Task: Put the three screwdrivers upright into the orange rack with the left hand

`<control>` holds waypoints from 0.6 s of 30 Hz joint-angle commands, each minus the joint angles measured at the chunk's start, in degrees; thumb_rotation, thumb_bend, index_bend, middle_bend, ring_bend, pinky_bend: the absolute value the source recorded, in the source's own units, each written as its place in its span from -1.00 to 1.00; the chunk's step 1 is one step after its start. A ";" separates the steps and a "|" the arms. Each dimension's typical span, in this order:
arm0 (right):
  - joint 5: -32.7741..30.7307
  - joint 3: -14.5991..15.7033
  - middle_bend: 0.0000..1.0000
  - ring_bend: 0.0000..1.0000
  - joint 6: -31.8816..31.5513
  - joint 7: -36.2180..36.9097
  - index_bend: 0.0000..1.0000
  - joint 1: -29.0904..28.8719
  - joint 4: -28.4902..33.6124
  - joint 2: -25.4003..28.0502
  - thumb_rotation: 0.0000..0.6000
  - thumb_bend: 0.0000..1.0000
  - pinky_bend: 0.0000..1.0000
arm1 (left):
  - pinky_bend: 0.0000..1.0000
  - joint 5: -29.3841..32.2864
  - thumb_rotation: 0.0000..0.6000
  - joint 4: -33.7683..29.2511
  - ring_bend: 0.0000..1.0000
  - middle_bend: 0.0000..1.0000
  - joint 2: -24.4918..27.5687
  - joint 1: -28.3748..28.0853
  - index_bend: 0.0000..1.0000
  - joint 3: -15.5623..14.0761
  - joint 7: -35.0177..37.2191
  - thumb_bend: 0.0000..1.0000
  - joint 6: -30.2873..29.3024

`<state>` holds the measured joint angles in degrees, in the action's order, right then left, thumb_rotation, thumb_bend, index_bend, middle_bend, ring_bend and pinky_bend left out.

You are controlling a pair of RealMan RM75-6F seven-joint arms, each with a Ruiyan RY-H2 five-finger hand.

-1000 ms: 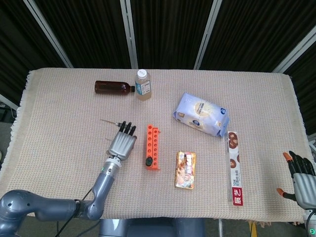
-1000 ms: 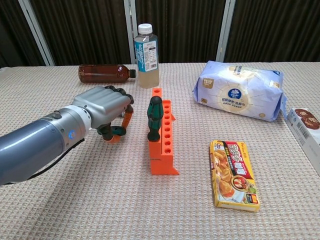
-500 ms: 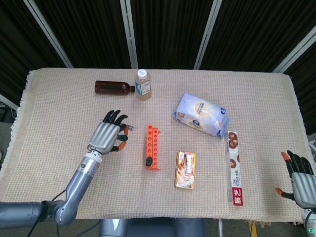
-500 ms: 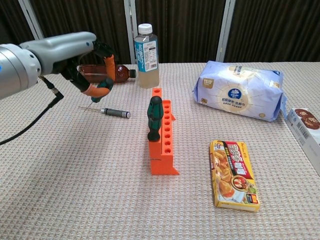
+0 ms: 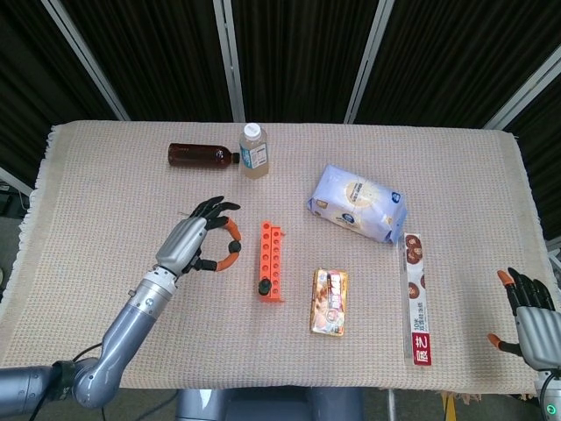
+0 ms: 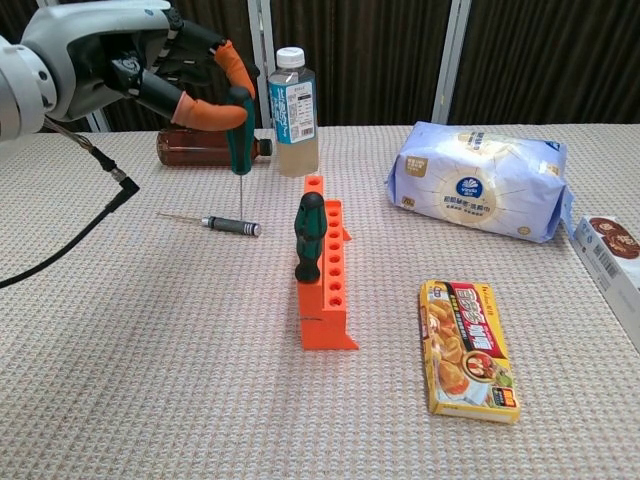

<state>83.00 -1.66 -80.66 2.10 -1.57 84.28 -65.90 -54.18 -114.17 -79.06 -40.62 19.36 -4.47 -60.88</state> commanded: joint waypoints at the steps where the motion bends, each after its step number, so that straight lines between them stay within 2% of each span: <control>1: -0.08 0.00 -1.00 -1.00 -0.02 0.06 -1.00 0.05 -0.02 0.00 1.00 -1.00 -1.00 | -1.00 1.91 1.00 -0.90 -1.00 -0.71 0.34 0.26 0.42 3.02 6.93 -0.23 3.25; 9: -0.34 0.00 -1.00 -1.00 -0.16 0.12 -1.00 0.27 0.03 0.10 1.00 -1.00 -1.00 | -1.00 5.84 1.00 0.61 -1.00 -0.72 -1.69 -1.72 0.42 5.70 13.80 -0.22 7.09; 18: -0.76 -0.10 -1.00 -1.00 -0.09 0.38 -1.00 0.41 -0.16 0.21 1.00 -1.00 -1.00 | -1.00 8.54 1.00 2.79 -1.00 -0.73 -4.13 -4.26 0.40 5.55 13.56 -0.22 7.82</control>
<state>82.26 -1.73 -80.72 2.47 -1.17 84.12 -65.70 -45.98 -111.68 -82.92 -44.56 25.02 9.34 -53.14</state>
